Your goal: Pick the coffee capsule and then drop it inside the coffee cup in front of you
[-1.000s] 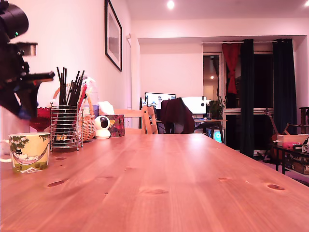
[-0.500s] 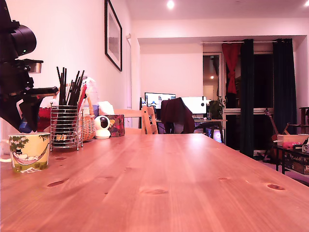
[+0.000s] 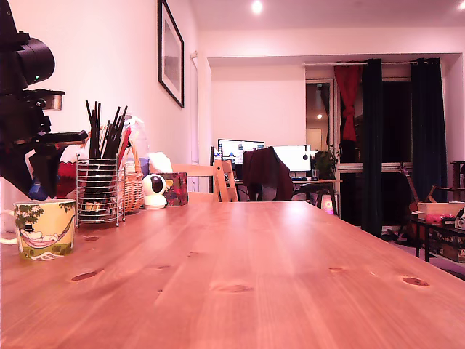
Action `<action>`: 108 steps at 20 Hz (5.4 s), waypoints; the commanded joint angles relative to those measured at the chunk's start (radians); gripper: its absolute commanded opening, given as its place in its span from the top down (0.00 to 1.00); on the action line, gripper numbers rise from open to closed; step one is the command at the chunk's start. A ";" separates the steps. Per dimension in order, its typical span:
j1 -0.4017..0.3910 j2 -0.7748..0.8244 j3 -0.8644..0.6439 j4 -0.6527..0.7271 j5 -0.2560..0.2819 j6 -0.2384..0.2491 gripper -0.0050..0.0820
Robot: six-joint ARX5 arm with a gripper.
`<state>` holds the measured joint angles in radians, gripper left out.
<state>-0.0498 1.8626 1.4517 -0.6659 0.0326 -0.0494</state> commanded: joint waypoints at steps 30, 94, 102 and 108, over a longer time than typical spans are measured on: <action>0.001 -0.261 -0.031 -0.068 0.142 0.013 0.95; -0.549 -0.929 -0.842 0.239 -0.237 -0.397 0.85; -0.538 -1.248 -0.992 0.208 -0.264 -0.418 0.58; -0.525 -1.279 -0.992 0.173 -0.327 -0.449 0.45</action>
<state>-0.5777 0.5743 0.4725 -0.5007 -0.2901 -0.4919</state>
